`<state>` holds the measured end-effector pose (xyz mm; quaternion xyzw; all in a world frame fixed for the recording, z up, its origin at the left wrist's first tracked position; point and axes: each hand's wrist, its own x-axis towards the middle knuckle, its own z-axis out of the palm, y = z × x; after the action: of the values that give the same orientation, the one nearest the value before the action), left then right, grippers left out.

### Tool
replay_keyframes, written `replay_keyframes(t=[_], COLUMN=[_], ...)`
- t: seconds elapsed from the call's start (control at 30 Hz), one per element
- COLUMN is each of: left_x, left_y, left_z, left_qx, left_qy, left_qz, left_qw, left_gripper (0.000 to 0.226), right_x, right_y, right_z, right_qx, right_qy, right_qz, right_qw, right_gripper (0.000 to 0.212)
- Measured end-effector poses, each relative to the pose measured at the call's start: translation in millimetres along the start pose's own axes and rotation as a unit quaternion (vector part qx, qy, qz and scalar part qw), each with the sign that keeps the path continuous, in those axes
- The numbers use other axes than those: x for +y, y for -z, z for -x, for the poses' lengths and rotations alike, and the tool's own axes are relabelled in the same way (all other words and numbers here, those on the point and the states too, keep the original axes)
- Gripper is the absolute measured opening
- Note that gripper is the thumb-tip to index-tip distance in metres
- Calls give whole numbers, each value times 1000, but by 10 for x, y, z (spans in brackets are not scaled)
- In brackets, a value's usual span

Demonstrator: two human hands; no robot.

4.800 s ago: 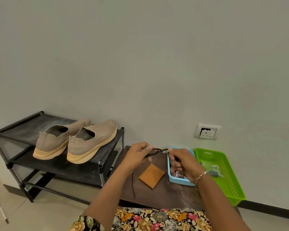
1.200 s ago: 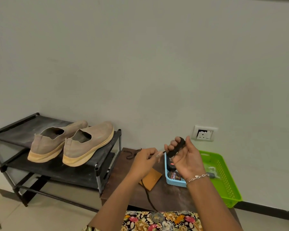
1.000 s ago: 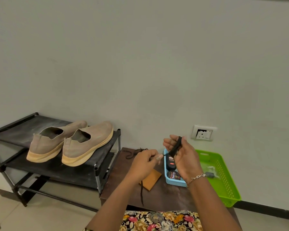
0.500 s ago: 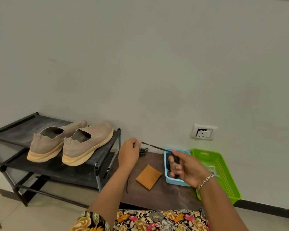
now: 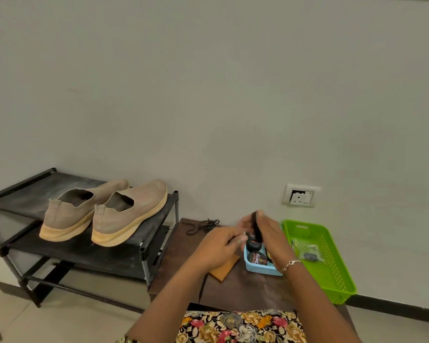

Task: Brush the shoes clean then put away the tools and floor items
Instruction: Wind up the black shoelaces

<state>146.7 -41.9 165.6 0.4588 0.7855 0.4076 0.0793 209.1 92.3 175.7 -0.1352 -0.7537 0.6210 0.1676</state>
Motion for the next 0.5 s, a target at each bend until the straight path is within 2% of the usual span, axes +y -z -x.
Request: replay_keyframes(t=[0.07, 0.1, 0.2, 0.27, 0.37, 0.5], left_x=[39, 37, -23, -61, -132, -190], left_y=[41, 53, 74, 62, -13, -142], left_z=[-58, -84, -123, -123, -89, 11], left_qx=[9, 13, 21, 27, 43, 32], left_qy=[7, 13, 17, 18, 44, 64], left_qz=[8, 5, 13, 62, 130, 104], left_qw=[1000, 1000, 1000, 998, 990, 992], left_gripper=[31, 33, 31, 29, 34, 33], right_x=[-45, -73, -160, -203, -230, -210], right_y=[-9, -15, -15, 5, 42, 40], right_z=[67, 90, 152, 172, 144, 64], right_qx=[-68, -95, -180, -203, -140, -38], right_qy=[-44, -72, -153, -189, -207, -124], right_qz=[109, 119, 33, -94, -312, -508], right_qw=[991, 986, 971, 956, 917, 851], right_gripper=[56, 59, 76, 80, 83, 82])
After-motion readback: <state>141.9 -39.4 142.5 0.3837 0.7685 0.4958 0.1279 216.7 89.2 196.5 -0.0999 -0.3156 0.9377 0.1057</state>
